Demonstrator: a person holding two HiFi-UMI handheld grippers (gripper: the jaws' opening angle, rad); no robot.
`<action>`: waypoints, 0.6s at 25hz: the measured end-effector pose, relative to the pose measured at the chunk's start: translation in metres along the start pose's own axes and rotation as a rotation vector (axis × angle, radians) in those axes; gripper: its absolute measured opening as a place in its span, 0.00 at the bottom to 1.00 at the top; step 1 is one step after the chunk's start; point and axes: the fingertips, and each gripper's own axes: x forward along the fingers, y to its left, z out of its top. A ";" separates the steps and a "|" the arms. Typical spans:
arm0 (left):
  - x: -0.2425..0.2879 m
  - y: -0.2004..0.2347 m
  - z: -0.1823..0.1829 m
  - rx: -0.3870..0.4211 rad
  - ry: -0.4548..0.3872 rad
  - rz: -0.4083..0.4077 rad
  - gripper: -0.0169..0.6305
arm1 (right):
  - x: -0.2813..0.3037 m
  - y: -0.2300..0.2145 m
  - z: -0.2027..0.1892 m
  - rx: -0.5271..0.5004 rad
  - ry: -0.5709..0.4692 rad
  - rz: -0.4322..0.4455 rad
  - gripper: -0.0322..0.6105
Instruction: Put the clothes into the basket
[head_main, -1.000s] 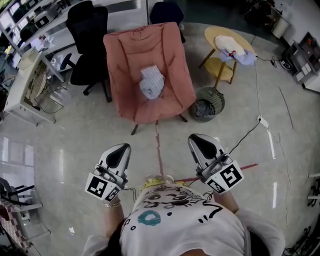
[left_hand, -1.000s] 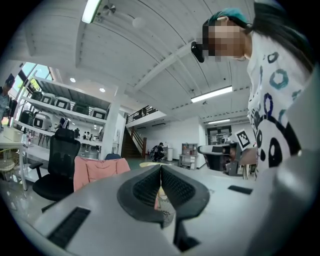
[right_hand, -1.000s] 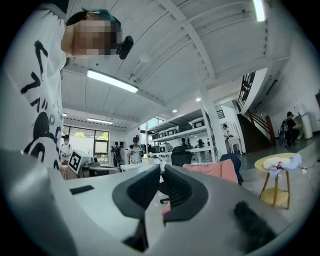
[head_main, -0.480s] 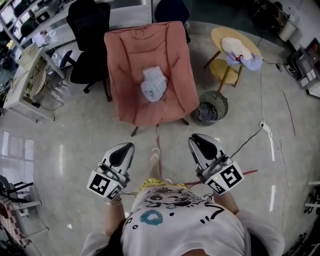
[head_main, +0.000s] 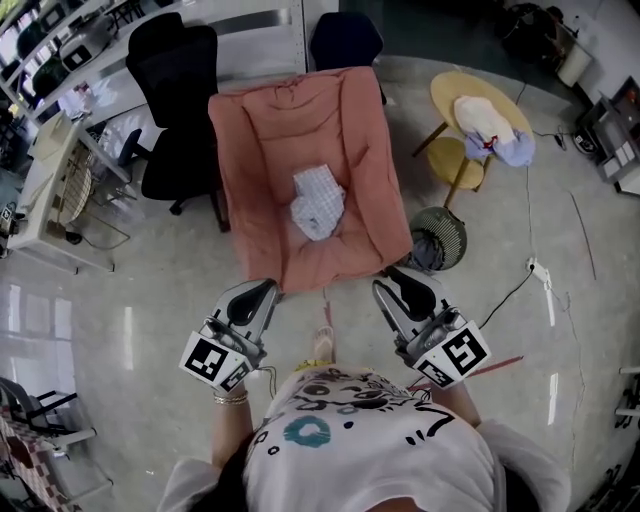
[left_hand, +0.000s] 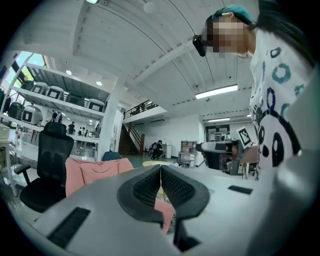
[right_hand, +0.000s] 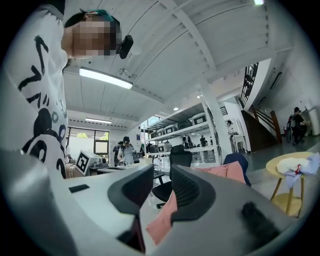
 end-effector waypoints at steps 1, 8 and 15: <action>0.006 0.011 0.001 -0.001 0.000 -0.001 0.05 | 0.011 -0.006 0.000 -0.002 -0.001 0.000 0.20; 0.037 0.079 0.001 -0.027 0.000 -0.016 0.05 | 0.075 -0.037 0.000 -0.001 -0.005 -0.021 0.20; 0.075 0.122 -0.002 -0.055 0.005 0.005 0.05 | 0.094 -0.079 -0.005 0.002 0.031 -0.059 0.20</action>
